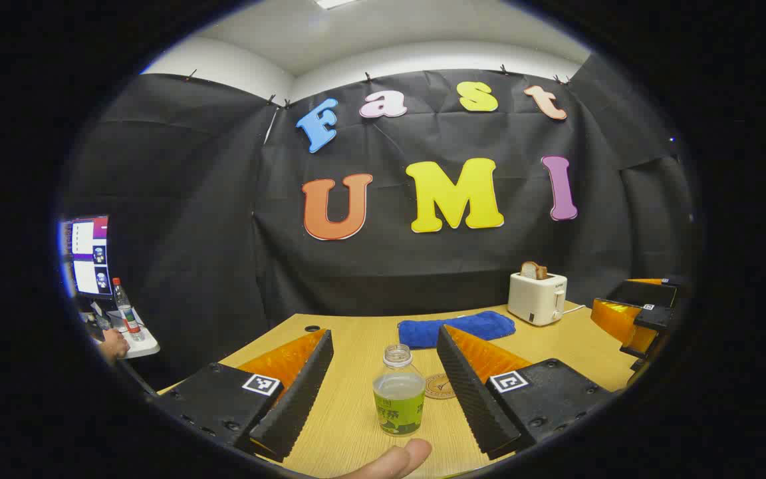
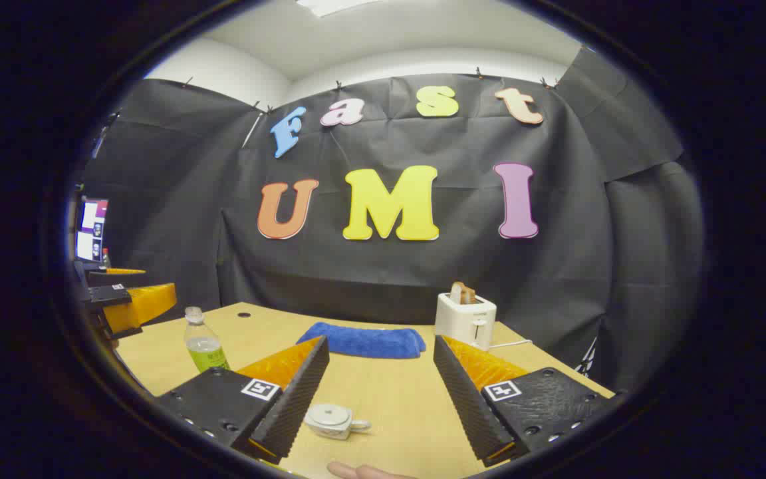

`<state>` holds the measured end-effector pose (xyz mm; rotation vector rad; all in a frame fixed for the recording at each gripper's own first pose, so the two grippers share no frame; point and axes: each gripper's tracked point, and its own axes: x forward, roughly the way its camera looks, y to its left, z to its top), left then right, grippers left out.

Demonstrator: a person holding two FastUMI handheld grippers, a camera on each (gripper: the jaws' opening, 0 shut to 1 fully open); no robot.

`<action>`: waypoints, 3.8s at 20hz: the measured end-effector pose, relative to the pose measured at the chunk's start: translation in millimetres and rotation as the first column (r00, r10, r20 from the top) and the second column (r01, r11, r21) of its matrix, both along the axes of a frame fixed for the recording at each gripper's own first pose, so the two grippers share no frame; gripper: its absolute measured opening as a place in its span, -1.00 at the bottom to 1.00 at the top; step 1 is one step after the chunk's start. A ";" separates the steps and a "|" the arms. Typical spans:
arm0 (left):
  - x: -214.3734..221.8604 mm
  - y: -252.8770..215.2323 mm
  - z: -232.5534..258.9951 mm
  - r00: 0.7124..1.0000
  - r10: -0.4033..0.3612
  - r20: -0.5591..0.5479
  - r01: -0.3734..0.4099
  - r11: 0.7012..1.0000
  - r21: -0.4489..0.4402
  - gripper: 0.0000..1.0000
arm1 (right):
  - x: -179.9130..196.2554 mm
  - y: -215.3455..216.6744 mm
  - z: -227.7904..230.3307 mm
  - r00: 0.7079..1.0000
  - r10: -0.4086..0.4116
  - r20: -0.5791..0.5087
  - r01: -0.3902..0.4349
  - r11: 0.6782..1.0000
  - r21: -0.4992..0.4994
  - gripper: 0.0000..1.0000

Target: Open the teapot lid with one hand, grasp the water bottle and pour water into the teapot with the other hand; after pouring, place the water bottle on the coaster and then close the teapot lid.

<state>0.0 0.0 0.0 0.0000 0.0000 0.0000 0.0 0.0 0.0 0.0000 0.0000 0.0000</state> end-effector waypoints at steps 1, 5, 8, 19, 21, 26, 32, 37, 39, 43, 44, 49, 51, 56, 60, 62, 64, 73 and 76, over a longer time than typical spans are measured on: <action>1.4 0.0 1.0 1.000 0.001 0.003 -0.001 1.000 0.005 0.96 | 0.3 -1.5 -0.6 1.000 -0.004 0.000 0.004 1.000 -0.003 0.91; 3.5 -1.8 -3.8 1.000 0.006 -0.005 -0.006 1.000 -0.001 0.96 | 3.7 -0.6 -3.1 1.000 -0.004 -0.008 0.004 1.000 -0.004 0.91; 4.1 2.9 -3.3 1.000 0.016 -0.008 -0.016 1.000 -0.007 0.99 | 3.5 1.4 -6.1 1.000 0.000 -0.015 0.000 1.000 -0.006 0.91; 8.0 7.5 -8.6 0.999 0.020 -0.026 -0.021 0.999 -0.029 0.96 | 19.0 21.8 -23.3 0.998 0.053 -0.040 -0.053 0.999 0.004 0.91; 8.7 8.7 -7.6 0.999 0.021 -0.025 -0.022 0.999 -0.031 0.96 | 31.4 29.7 -34.9 0.995 0.084 -0.049 -0.083 0.996 0.027 0.91; 8.7 9.5 -8.2 1.000 0.019 -0.025 -0.020 0.999 -0.036 0.96 | 57.8 47.0 -82.9 0.983 0.123 -0.138 -0.119 0.992 0.037 0.94; 12.0 14.2 -12.1 0.999 0.023 -0.036 -0.025 0.999 -0.049 0.96 | 72.4 62.1 -121.7 0.967 0.165 -0.196 -0.167 0.986 0.006 0.79; 13.8 15.8 -13.4 0.999 0.024 -0.041 -0.026 0.998 -0.052 0.96 | 73.6 70.8 -141.7 0.943 0.225 -0.244 -0.220 0.974 0.050 0.38; 14.5 15.2 -14.5 0.999 0.021 -0.042 -0.023 0.998 -0.051 0.96 | 75.7 77.6 -146.6 0.932 0.251 -0.260 -0.247 0.968 0.049 0.07; 15.1 15.3 -16.6 0.999 0.019 -0.047 -0.021 0.998 -0.051 0.96 | 73.4 83.0 -146.3 0.928 0.280 -0.248 -0.281 0.959 0.030 -0.51; 15.2 15.5 -17.5 0.999 0.019 -0.048 -0.021 0.999 -0.051 0.96 | 74.3 81.2 -147.9 0.927 0.282 -0.245 -0.283 0.959 0.033 -0.76; 17.1 8.1 -18.3 0.999 -0.012 -0.045 0.009 0.998 -0.063 0.96 | 75.6 77.3 -148.6 0.928 0.282 -0.242 -0.271 0.959 0.078 -0.82; 16.3 5.1 -19.5 0.999 -0.024 -0.042 0.022 0.998 -0.056 0.96 | 75.7 80.4 -145.0 0.929 0.292 -0.229 -0.283 0.957 0.071 -0.99; 15.9 -1.1 -34.9 0.997 -0.064 -0.044 0.060 0.995 -0.075 0.96 | 69.5 80.7 -129.8 0.935 0.299 -0.190 -0.294 0.954 0.058 -0.99; 16.0 -4.8 -55.6 0.994 -0.091 -0.061 0.086 0.992 -0.089 0.97 | 58.7 63.3 -93.4 0.950 0.284 -0.130 -0.278 0.958 0.065 -0.99; 18.7 -6.4 -67.3 0.993 -0.100 -0.061 0.095 0.992 -0.081 0.97 | 52.8 48.6 -74.4 0.959 0.267 -0.098 -0.262 0.963 0.064 -0.99; 22.3 -10.0 -76.0 0.992 -0.118 -0.049 0.115 0.991 -0.061 0.96 | 48.4 30.6 -60.1 0.969 0.237 -0.076 -0.233 0.971 0.057 -1.00; 46.6 -17.0 -109.7 0.987 -0.158 -0.028 0.154 0.983 -0.100 0.97 | 36.4 -12.7 -26.7 0.982 0.185 -0.030 -0.181 0.978 0.099 -1.00; 51.5 -21.3 -122.0 0.985 -0.170 -0.031 0.167 0.983 -0.079 0.98 | 37.6 -14.7 -30.2 0.982 0.182 -0.040 -0.178 0.979 0.101 -0.99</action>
